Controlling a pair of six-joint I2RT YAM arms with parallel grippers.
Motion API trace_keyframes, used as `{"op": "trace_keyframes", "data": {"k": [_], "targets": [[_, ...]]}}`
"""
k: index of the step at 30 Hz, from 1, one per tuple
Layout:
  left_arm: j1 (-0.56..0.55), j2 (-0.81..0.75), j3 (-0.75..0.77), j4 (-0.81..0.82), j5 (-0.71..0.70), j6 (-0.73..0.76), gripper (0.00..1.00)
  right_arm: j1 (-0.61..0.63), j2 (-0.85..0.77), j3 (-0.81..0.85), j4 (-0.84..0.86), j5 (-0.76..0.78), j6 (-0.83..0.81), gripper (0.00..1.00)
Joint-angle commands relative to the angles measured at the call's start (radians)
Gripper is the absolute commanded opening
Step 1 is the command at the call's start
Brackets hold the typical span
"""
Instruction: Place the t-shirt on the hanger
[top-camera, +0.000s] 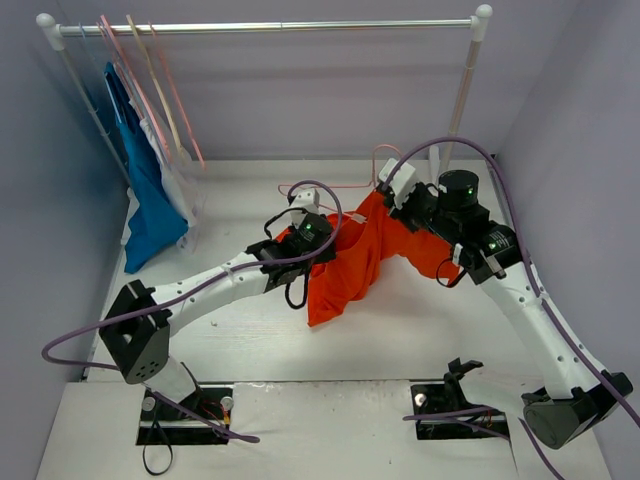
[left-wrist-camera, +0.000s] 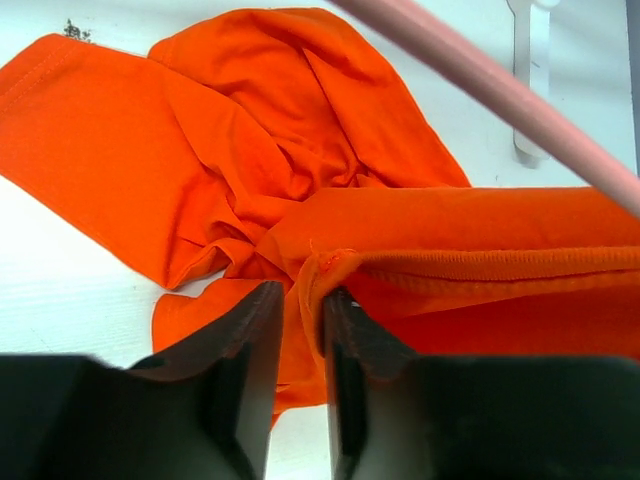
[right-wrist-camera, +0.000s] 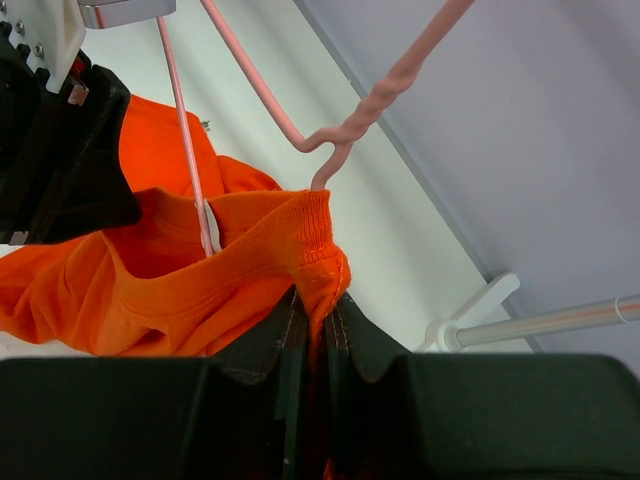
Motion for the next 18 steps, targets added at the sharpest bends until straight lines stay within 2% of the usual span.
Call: {"op": "trace_keyframes", "data": {"k": [1, 2, 5, 18], "targets": [[-0.004, -0.019, 0.048, 0.055, -0.014, -0.008, 0.22, 0.002, -0.033, 0.011, 0.091, 0.002, 0.007, 0.00], [-0.004, -0.027, 0.049, 0.044, -0.033, 0.000, 0.12, 0.002, -0.034, 0.009, 0.088, 0.005, 0.002, 0.00], [0.003, -0.051, 0.052, 0.003, -0.084, 0.028, 0.00, 0.000, -0.045, 0.000, 0.074, 0.021, -0.007, 0.00], [0.206, -0.142, 0.104, -0.140, -0.084, 0.095, 0.00, 0.000, -0.082, -0.002, -0.001, 0.089, -0.026, 0.00]]}}
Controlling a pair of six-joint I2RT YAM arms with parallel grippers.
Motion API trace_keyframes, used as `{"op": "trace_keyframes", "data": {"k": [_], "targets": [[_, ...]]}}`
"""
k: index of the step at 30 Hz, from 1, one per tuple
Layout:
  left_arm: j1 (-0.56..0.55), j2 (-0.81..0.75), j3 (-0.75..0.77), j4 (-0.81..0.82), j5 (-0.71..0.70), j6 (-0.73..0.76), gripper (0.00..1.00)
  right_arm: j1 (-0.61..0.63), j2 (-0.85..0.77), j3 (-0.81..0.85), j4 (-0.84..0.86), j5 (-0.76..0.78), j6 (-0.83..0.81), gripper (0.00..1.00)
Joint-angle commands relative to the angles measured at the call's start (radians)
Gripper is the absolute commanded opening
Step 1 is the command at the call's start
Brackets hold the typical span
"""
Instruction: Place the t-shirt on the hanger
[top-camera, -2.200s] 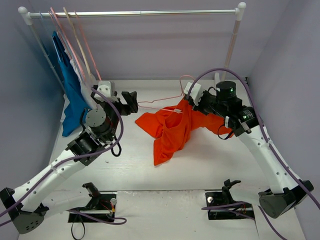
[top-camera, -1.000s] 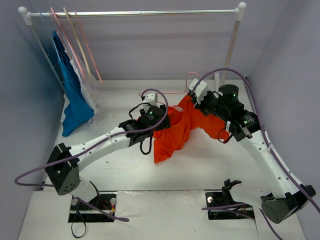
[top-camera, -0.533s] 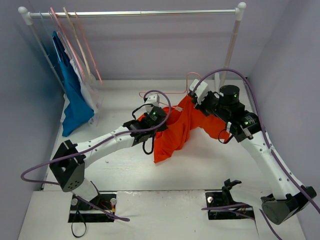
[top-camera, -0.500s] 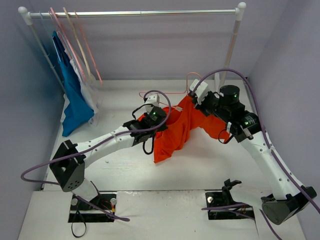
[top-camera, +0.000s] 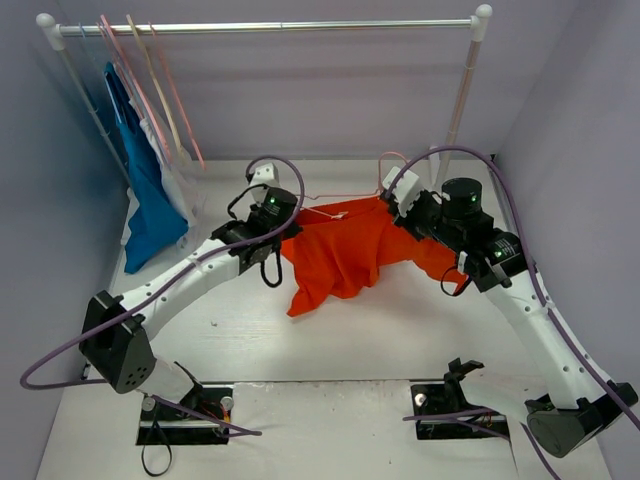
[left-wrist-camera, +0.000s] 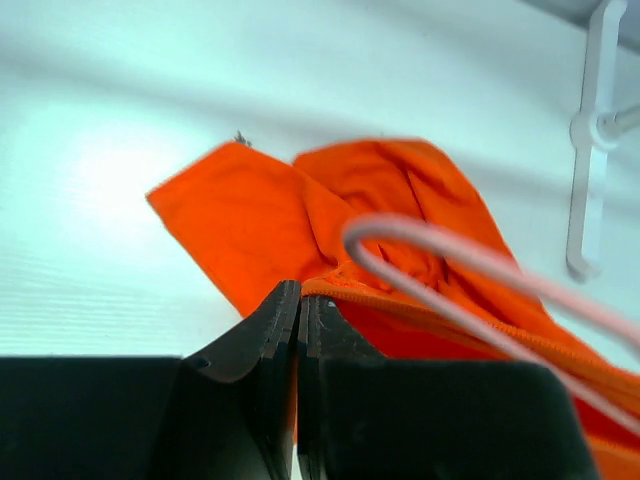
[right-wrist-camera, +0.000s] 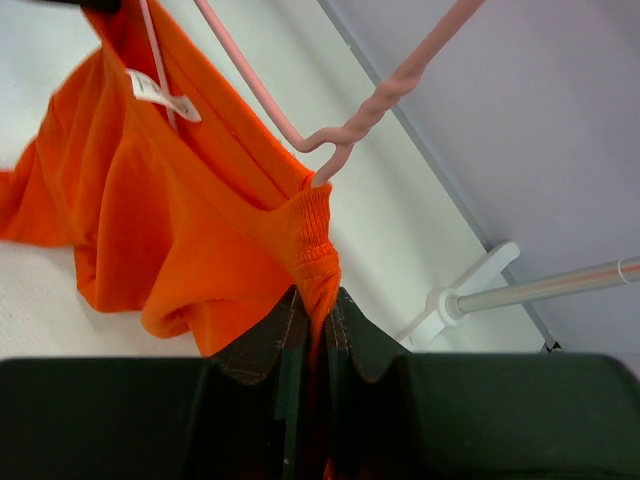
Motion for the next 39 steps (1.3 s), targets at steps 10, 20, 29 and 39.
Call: {"op": "trace_keyframes", "data": {"k": [10, 20, 29, 39], "targets": [[0.101, -0.053, 0.212, -0.095, -0.052, 0.183, 0.00, -0.001, -0.036, 0.042, -0.011, 0.068, -0.043, 0.00], [0.066, -0.013, 0.384, -0.216, 0.016, 0.287, 0.00, 0.004, -0.003, 0.050, 0.081, 0.017, 0.001, 0.00], [-0.084, 0.061, 0.625, -0.298, -0.067, 0.397, 0.00, 0.010, 0.085, 0.137, 0.239, -0.122, 0.063, 0.00], [-0.130, 0.096, 0.859, -0.316, -0.149, 0.508, 0.00, 0.010, 0.139, 0.304, 0.351, -0.203, 0.064, 0.00]]}}
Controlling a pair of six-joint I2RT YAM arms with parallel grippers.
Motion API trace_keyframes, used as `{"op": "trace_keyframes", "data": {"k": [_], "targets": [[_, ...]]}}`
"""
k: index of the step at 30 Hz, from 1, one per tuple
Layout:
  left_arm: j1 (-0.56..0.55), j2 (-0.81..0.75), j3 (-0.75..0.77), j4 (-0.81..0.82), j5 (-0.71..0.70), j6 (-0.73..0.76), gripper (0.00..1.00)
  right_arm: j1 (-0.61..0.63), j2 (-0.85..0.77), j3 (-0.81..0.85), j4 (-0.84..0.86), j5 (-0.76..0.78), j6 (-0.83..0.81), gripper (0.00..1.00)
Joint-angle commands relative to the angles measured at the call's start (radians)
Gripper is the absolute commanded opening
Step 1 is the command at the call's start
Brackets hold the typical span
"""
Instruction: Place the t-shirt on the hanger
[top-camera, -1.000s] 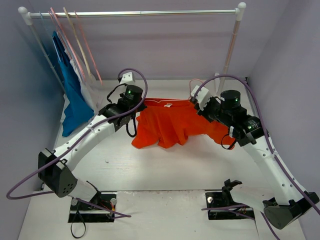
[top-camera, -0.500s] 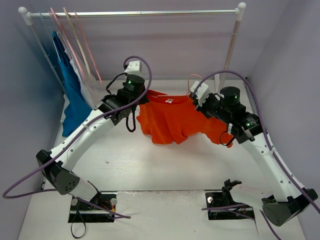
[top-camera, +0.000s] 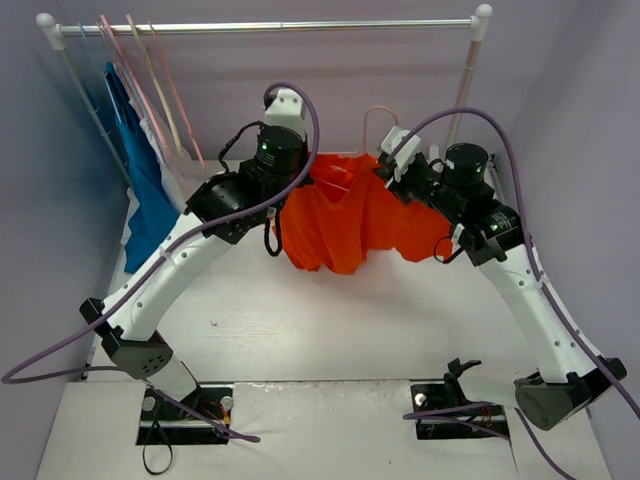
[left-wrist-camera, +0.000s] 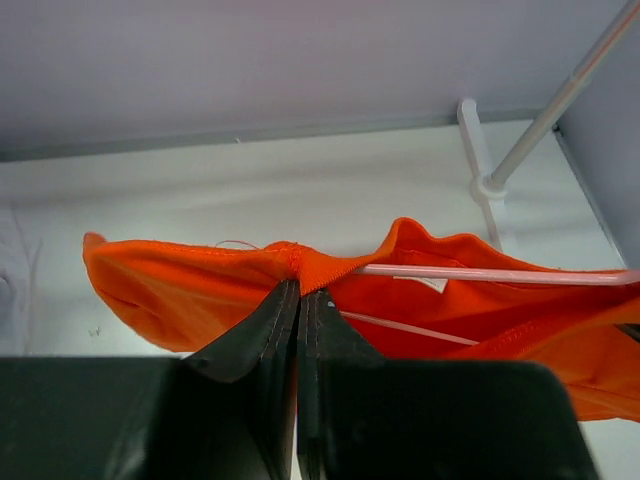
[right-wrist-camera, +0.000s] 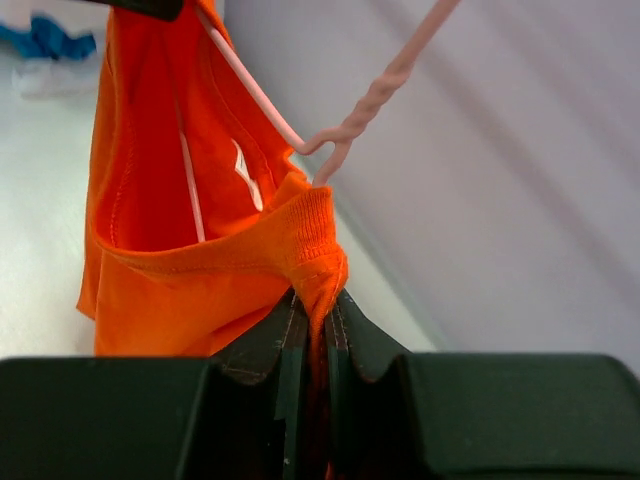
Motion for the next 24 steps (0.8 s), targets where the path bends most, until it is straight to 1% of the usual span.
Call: {"op": "trace_keyframes", "data": {"k": [1, 3, 6, 7, 9, 10, 12, 13, 16, 19, 24], "targets": [[-0.016, -0.014, 0.118, 0.034, -0.048, 0.075, 0.00, 0.009, 0.001, 0.130, 0.206, -0.081, 0.022, 0.00], [-0.042, -0.021, 0.108, 0.047, -0.049, 0.081, 0.00, 0.009, -0.002, 0.121, 0.225, -0.095, 0.038, 0.00], [-0.071, -0.052, 0.040, 0.085, -0.045, 0.089, 0.00, 0.009, -0.039, 0.028, 0.288, -0.101, 0.047, 0.00], [-0.074, -0.072, -0.024, 0.095, -0.028, 0.086, 0.00, 0.009, -0.051, -0.048, 0.312, -0.101, 0.052, 0.00], [-0.079, -0.102, -0.096, 0.127, -0.005, 0.072, 0.00, 0.009, -0.083, -0.124, 0.337, -0.106, 0.075, 0.00], [-0.082, -0.110, -0.166, 0.141, 0.021, 0.058, 0.00, 0.009, -0.097, -0.194, 0.366, -0.110, 0.087, 0.00], [-0.085, -0.135, -0.237, 0.184, 0.046, 0.055, 0.00, 0.009, -0.132, -0.259, 0.398, -0.123, 0.110, 0.00], [-0.087, -0.141, -0.295, 0.191, 0.046, 0.045, 0.00, 0.009, -0.146, -0.321, 0.430, -0.126, 0.119, 0.00], [-0.085, -0.159, -0.356, 0.210, 0.035, 0.043, 0.00, 0.009, -0.203, -0.421, 0.488, -0.138, 0.131, 0.00], [-0.085, -0.172, -0.414, 0.225, 0.026, 0.052, 0.00, 0.009, -0.221, -0.454, 0.495, -0.138, 0.138, 0.00], [-0.081, -0.188, -0.472, 0.260, 0.023, 0.098, 0.09, 0.008, -0.251, -0.492, 0.490, -0.158, 0.136, 0.00]]}}
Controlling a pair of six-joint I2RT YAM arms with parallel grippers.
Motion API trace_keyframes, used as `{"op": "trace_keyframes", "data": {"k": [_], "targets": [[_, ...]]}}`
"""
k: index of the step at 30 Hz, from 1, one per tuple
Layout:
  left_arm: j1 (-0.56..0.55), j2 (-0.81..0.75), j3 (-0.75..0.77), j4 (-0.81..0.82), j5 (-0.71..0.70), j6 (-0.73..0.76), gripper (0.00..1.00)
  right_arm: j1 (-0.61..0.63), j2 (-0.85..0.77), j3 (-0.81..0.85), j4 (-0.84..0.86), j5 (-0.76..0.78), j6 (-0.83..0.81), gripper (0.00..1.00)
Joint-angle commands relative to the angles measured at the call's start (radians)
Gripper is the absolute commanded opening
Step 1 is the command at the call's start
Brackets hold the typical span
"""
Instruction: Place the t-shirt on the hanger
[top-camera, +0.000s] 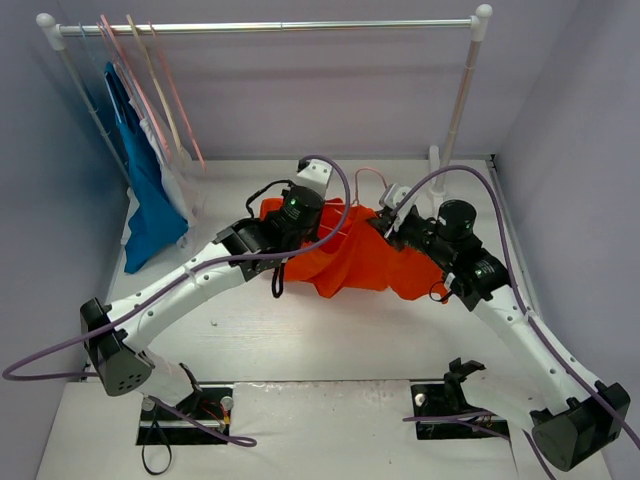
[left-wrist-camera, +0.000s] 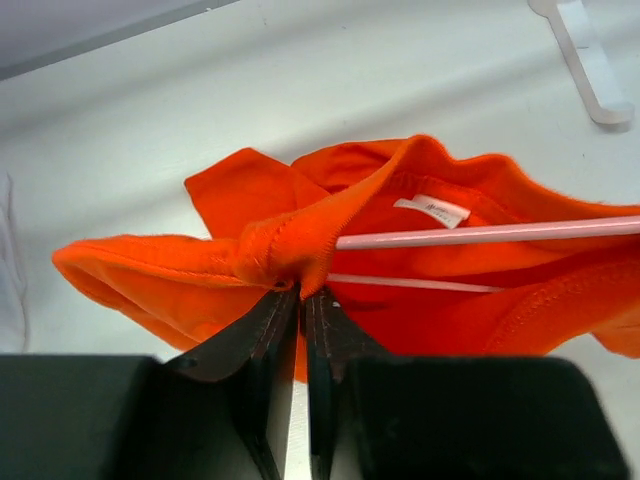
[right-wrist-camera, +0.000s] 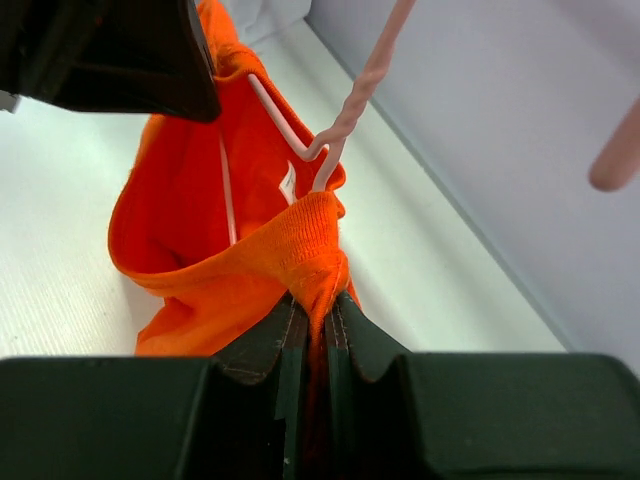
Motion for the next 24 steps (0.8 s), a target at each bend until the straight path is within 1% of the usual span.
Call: {"op": "trace_keyframes", "data": {"k": [1, 2, 4, 5, 8, 9, 11, 12, 13, 14, 15, 16, 18, 19, 20, 21, 22, 23, 24], "targets": [[0.001, -0.075, 0.004, 0.117, -0.003, 0.055, 0.11, 0.008, -0.050, 0.014, 0.180, -0.038, 0.014, 0.00], [0.004, -0.081, -0.001, 0.123, 0.002, 0.069, 0.17, 0.008, -0.052, 0.012, 0.177, -0.041, 0.010, 0.00], [0.012, -0.092, -0.004, 0.137, 0.035, 0.107, 0.24, 0.006, -0.050, 0.012, 0.173, -0.047, 0.008, 0.00], [0.018, -0.096, -0.001, 0.137, 0.048, 0.121, 0.31, 0.006, -0.049, 0.014, 0.173, -0.049, 0.008, 0.00], [0.044, -0.113, 0.025, 0.122, 0.123, 0.180, 0.43, 0.003, -0.042, 0.014, 0.171, -0.053, 0.005, 0.00], [0.055, -0.119, 0.036, 0.114, 0.181, 0.197, 0.45, 0.001, -0.042, 0.012, 0.174, -0.058, 0.005, 0.00], [0.087, -0.128, 0.067, 0.092, 0.251, 0.209, 0.47, -0.002, -0.039, 0.011, 0.179, -0.073, 0.007, 0.00], [0.130, -0.139, 0.076, 0.083, 0.291, 0.227, 0.48, -0.003, -0.038, 0.012, 0.177, -0.078, 0.007, 0.00], [0.154, -0.144, 0.094, 0.072, 0.374, 0.240, 0.48, -0.005, -0.036, 0.012, 0.177, -0.084, 0.007, 0.00], [0.176, -0.150, 0.107, 0.042, 0.412, 0.255, 0.48, -0.006, -0.035, 0.014, 0.177, -0.085, 0.007, 0.00], [0.225, -0.152, 0.117, 0.025, 0.443, 0.285, 0.48, -0.006, -0.033, 0.015, 0.177, -0.087, 0.007, 0.00], [0.249, -0.155, 0.134, 0.010, 0.527, 0.299, 0.48, -0.008, -0.032, 0.015, 0.176, -0.090, 0.007, 0.00], [0.320, -0.168, 0.147, -0.027, 0.603, 0.333, 0.48, -0.009, -0.032, 0.020, 0.168, -0.102, 0.007, 0.00], [0.341, -0.171, 0.151, -0.052, 0.679, 0.368, 0.48, -0.011, -0.032, 0.025, 0.164, -0.108, 0.005, 0.00], [0.363, -0.175, 0.159, -0.072, 0.722, 0.390, 0.48, -0.011, -0.029, 0.028, 0.154, -0.119, 0.005, 0.00], [0.406, -0.172, 0.165, -0.093, 0.767, 0.426, 0.48, -0.011, -0.029, 0.029, 0.148, -0.124, 0.005, 0.00], [0.430, -0.164, 0.174, -0.145, 0.810, 0.442, 0.48, -0.012, -0.027, 0.037, 0.144, -0.127, 0.002, 0.00], [0.450, -0.150, 0.193, -0.168, 0.894, 0.457, 0.48, -0.011, -0.027, 0.040, 0.133, -0.136, -0.001, 0.00], [0.473, -0.142, 0.199, -0.188, 0.932, 0.486, 0.48, -0.012, -0.027, 0.043, 0.128, -0.139, -0.001, 0.00]]}}
